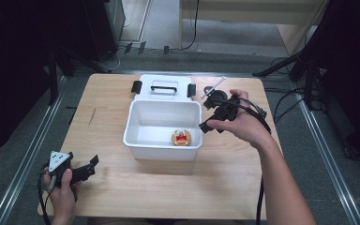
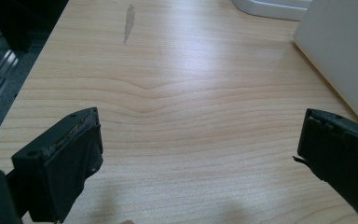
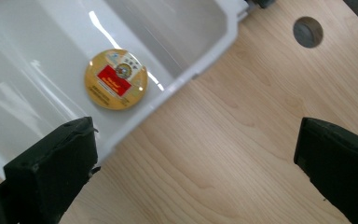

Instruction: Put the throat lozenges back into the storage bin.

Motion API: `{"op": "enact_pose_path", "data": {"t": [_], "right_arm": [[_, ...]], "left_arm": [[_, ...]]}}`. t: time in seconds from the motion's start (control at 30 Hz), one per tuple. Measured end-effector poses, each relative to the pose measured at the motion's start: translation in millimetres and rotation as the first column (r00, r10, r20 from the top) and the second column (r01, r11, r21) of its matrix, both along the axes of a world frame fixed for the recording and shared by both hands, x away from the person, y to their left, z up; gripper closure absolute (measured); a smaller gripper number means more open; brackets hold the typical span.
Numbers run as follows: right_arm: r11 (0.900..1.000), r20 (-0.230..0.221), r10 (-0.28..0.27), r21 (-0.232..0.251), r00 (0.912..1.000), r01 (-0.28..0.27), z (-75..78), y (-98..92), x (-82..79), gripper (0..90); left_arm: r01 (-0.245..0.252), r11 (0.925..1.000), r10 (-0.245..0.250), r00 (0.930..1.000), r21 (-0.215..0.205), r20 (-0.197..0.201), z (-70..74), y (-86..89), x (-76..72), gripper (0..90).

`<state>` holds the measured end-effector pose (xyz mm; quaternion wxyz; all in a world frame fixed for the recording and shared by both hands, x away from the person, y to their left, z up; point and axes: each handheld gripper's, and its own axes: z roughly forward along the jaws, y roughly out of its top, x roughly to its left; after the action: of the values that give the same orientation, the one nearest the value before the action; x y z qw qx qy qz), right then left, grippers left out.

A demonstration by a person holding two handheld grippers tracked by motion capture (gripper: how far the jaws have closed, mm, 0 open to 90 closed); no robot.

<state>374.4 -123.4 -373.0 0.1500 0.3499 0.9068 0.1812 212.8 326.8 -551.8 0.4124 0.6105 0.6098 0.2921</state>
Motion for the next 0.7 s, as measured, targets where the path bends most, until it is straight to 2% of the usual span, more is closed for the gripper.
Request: {"op": "enact_pose_path", "data": {"t": [0.2, 0.4, 0.53, 0.7], "right_arm": [[0.998, 0.021, -0.059, 0.021, 0.998, 0.059, -8.7, -24.7, -3.3, 0.0], [0.993, 0.018, -0.113, 0.042, 0.9934, 0.113, -20.0, -47.6, -7.8, 0.0], [0.988, 0.024, -0.144, 0.054, 0.9892, 0.143, -27.8, -62.7, -11.4, 0.0], [0.977, 0.031, -0.203, 0.077, 0.9787, 0.2, -39.5, -82.8, -17.0, 0.0]], "left_arm": [[-0.002, 1.0, 0.002, 1.0, 0.001, 0.003, -0.1, -0.3, 0.0, 0.2], [-0.002, 1.0, 0.002, 1.0, 0.003, 0.002, 0.0, -0.4, 0.0, 0.2], [-0.002, 1.0, 0.002, 1.0, 0.003, 0.002, 0.0, -0.5, -0.1, 0.2], [-0.003, 1.0, 0.003, 1.0, 0.004, 0.002, 0.0, -0.5, -0.1, 0.3]]}}
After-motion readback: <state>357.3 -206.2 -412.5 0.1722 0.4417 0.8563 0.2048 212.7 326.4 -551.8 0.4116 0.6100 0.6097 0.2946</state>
